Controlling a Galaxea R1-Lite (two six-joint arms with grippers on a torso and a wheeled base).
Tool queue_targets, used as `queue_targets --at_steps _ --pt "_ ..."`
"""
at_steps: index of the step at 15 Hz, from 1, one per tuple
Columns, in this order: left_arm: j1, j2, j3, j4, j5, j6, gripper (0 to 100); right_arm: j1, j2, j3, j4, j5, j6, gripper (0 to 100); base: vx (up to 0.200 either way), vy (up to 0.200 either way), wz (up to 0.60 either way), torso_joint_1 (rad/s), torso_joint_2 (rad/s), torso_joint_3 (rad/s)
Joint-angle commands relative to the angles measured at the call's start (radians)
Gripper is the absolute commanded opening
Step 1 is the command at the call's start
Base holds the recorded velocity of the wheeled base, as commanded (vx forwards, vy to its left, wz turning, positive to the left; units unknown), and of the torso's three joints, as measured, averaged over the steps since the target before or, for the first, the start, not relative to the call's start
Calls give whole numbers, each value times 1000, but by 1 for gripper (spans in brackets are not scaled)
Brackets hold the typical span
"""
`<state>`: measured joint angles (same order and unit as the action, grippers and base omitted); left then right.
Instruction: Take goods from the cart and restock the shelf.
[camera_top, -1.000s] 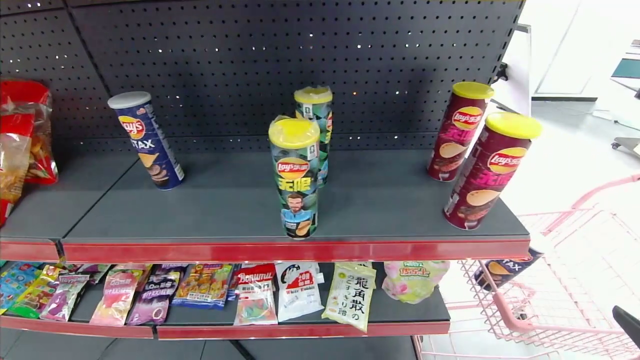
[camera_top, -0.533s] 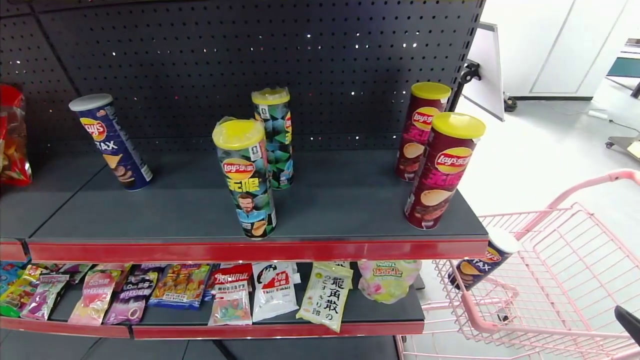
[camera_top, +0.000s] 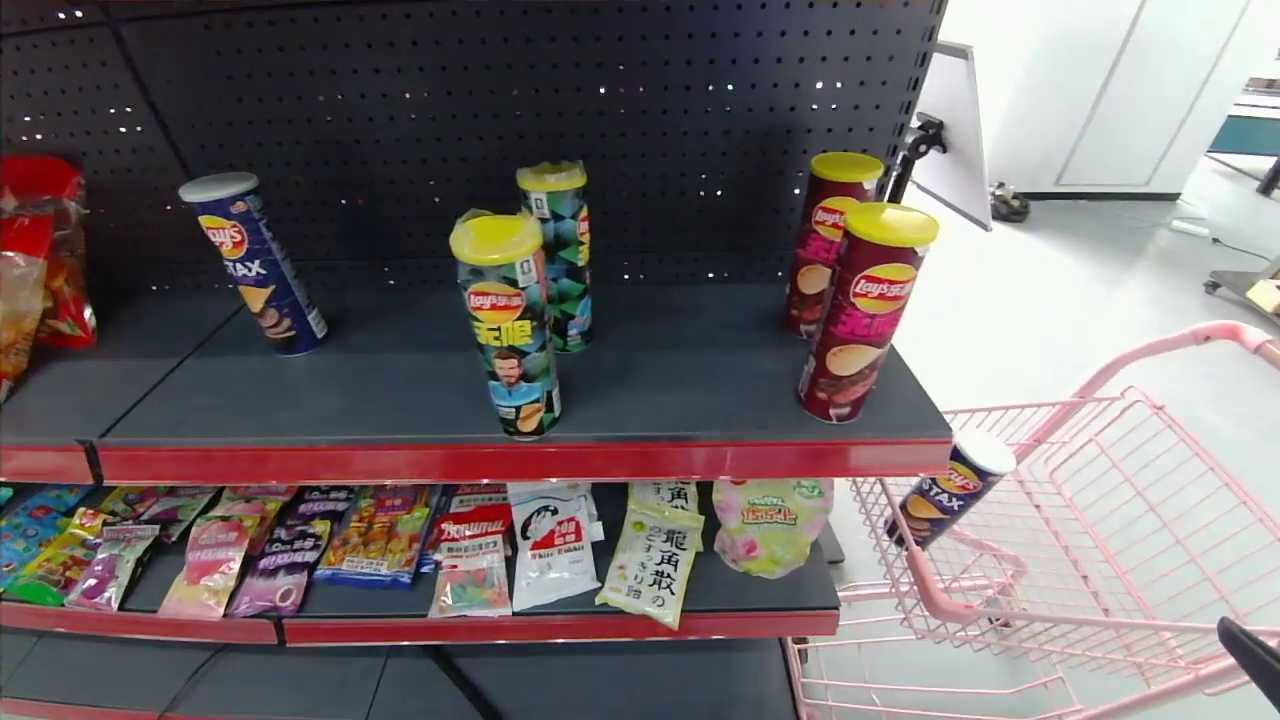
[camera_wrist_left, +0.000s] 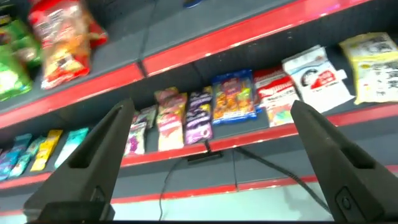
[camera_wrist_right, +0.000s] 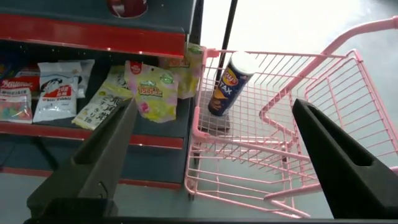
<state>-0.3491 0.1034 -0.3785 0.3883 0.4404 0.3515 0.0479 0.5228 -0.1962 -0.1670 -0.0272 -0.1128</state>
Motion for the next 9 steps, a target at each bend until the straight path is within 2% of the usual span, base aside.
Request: queue_targets --at_steps 1,6,9 --pt "-1 4 1 0 0 0 100 0 2 3 0 0 1 100 0 0 -600 22 7 2" --pt "-2 4 1 0 -2 -2 100 0 0 15 -2 0 1 100 0 0 -600 0 0 0" --pt "-2 -2 3 0 -2 -2 100 0 0 18 -2 -5 -1 100 0 0 0 0 0 0"
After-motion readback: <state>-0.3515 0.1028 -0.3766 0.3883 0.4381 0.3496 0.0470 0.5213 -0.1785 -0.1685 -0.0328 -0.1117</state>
